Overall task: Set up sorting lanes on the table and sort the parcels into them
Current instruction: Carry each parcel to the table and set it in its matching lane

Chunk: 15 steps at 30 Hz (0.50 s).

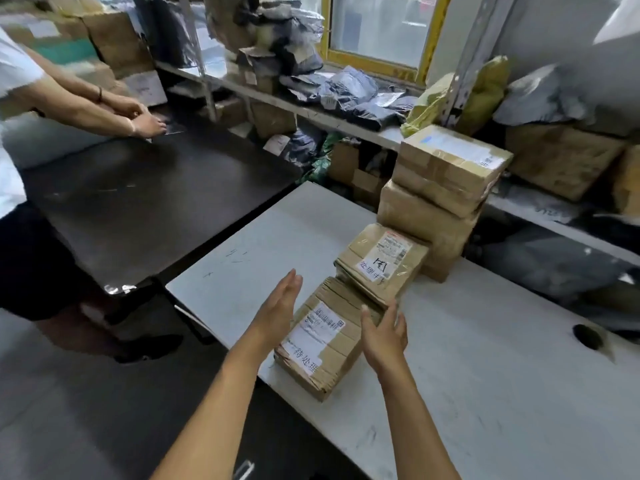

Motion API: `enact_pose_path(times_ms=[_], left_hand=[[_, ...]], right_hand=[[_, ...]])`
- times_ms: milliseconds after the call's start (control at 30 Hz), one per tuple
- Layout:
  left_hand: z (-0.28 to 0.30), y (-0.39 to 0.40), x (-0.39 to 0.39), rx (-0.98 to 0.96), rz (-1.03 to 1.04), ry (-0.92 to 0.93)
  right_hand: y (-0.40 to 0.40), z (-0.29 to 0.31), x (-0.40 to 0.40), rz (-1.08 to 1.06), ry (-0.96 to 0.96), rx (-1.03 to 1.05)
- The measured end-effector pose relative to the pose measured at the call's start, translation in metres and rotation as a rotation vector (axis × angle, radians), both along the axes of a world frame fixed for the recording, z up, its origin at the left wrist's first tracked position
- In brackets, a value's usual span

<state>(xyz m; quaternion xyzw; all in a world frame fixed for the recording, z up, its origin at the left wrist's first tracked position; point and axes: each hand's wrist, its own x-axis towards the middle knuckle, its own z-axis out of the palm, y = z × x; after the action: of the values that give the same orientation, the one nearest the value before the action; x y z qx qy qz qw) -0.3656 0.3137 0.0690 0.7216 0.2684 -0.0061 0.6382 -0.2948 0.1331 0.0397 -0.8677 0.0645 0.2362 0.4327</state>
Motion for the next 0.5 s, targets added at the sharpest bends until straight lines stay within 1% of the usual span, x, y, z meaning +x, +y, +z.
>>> enact_pose_path(times_ms=[100,167,200,233,267,300,333,367,400,467,500], left_hand=[[-0.027,0.009,0.017,0.092,-0.060,0.103],[-0.041,0.015,0.030,0.099,-0.112,0.171],[-0.049,0.019,0.036,0.089,-0.139,0.199],[-0.054,0.023,0.042,0.069,-0.162,0.224],[-0.056,0.026,0.046,0.046,-0.182,0.253],[-0.059,0.029,0.051,0.023,-0.219,0.284],[-0.060,0.031,0.054,0.008,-0.265,0.316],[-0.061,0.033,0.057,-0.009,-0.311,0.343],[-0.062,0.036,0.059,-0.017,-0.345,0.354],[-0.065,0.043,0.064,-0.035,-0.385,0.373],[-0.064,0.046,0.066,-0.052,-0.402,0.380]], right_hand=[[0.010,-0.012,0.012,-0.270,0.294,0.236],[0.017,-0.012,0.014,-0.393,0.508,0.321],[0.024,-0.020,0.017,-0.423,0.567,0.338],[0.028,-0.037,0.023,-0.423,0.598,0.379],[0.027,-0.077,0.036,-0.410,0.593,0.429],[0.024,-0.135,0.053,-0.441,0.565,0.446],[0.021,-0.178,0.066,-0.473,0.534,0.447],[0.021,-0.201,0.068,-0.522,0.509,0.447],[0.024,-0.206,0.065,-0.543,0.516,0.459],[0.038,-0.157,0.047,-0.551,0.520,0.463],[0.043,-0.141,0.041,-0.576,0.519,0.472]])
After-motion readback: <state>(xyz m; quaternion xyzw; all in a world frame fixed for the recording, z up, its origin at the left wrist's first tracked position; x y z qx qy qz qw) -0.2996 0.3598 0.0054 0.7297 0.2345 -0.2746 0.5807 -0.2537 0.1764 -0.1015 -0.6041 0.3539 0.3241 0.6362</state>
